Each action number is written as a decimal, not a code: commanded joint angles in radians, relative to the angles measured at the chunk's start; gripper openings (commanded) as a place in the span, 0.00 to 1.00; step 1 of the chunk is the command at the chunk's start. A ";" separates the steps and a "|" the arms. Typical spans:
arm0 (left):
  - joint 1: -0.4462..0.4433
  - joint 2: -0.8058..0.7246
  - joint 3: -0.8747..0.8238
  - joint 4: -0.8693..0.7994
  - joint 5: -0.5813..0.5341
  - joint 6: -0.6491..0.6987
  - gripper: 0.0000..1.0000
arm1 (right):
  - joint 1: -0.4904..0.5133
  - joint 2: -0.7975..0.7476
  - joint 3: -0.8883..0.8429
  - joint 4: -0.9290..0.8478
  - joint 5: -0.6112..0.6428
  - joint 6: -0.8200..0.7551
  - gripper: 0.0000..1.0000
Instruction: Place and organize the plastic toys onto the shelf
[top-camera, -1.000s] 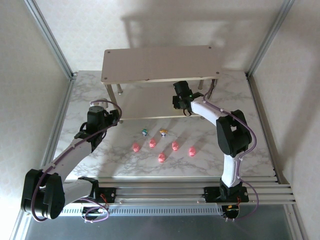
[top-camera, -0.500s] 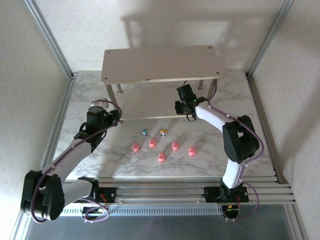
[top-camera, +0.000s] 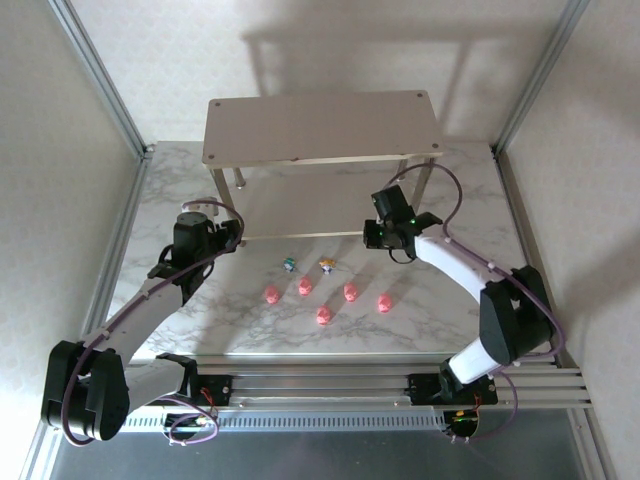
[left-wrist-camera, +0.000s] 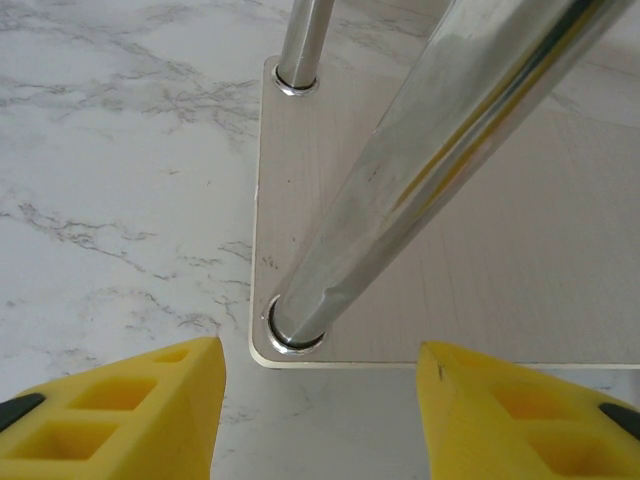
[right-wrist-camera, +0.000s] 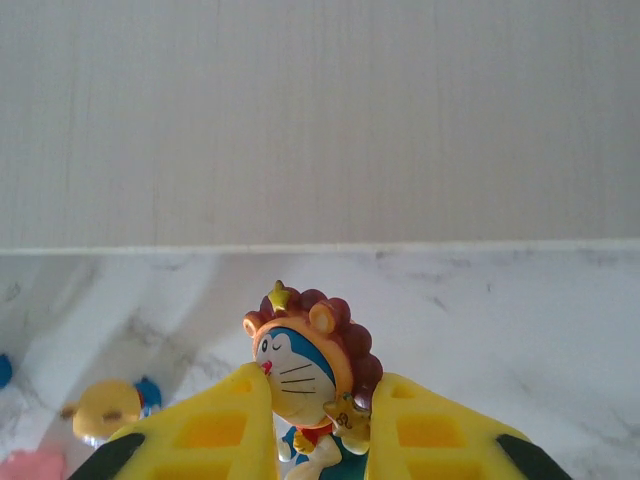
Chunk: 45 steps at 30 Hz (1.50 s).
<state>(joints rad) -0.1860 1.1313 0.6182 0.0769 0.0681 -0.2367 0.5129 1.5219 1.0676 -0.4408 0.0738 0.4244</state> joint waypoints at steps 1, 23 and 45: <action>0.008 -0.018 0.023 -0.016 0.024 -0.007 0.53 | 0.002 -0.065 -0.072 -0.080 -0.035 0.057 0.14; 0.007 -0.011 0.015 -0.018 0.042 -0.007 0.53 | 0.079 0.124 -0.133 0.001 0.047 0.157 0.15; 0.007 -0.009 0.021 -0.019 0.047 -0.001 0.53 | 0.076 0.073 0.035 -0.220 0.136 0.033 0.56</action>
<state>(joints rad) -0.1860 1.1313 0.6189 0.0666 0.0956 -0.2394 0.5880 1.6165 1.0546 -0.5888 0.2146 0.5125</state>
